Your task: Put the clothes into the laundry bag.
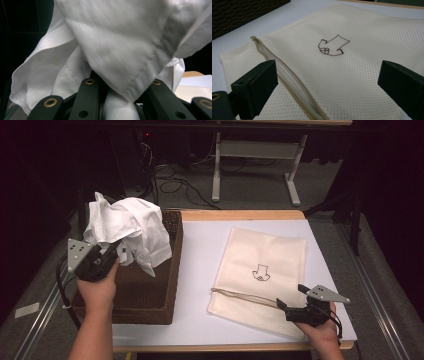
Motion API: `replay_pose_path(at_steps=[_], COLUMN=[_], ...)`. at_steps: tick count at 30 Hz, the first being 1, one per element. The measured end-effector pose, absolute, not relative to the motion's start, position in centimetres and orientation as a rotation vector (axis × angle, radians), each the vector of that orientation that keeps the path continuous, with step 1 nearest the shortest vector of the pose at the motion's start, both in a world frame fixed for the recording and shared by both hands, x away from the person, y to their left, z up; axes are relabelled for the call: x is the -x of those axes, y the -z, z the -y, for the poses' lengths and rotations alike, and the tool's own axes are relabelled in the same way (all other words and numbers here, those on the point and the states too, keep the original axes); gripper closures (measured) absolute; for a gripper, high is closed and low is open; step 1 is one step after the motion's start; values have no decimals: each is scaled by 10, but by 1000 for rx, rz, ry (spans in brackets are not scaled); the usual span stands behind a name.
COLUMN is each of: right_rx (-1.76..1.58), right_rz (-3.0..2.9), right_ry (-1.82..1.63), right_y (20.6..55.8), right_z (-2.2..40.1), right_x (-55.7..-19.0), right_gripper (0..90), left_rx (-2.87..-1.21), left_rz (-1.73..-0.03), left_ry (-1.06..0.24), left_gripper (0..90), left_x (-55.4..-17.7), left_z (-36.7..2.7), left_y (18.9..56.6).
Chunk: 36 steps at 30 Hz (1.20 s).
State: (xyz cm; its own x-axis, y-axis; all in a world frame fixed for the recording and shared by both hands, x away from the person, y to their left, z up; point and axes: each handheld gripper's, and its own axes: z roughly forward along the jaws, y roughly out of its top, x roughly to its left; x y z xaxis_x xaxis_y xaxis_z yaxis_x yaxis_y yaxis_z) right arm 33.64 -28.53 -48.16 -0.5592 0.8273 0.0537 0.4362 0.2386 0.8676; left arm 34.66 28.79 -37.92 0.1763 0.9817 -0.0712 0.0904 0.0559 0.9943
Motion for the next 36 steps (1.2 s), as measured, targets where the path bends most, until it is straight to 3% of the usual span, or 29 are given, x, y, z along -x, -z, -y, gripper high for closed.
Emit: replay_pose_path(at_steps=[13, 26, 36], right_rx=[-1157, -1153, -1140], right_rz=[-2098, -2098, -2105], right_ry=[-1261, -1270, -1290], right_y=[481, 481, 481], right_z=[286, 286, 288], right_x=[-336, -336, -336], right_gripper=[34, 44, 111], left_rx=[-1287, -1305, -1340], left_rz=[-1084, -954, -880], left_ry=[-976, -910, -819], left_gripper=[735, 735, 733], left_x=[-344, -347, -343], left_z=[-263, -208, -160], left_y=[356, 335, 339])
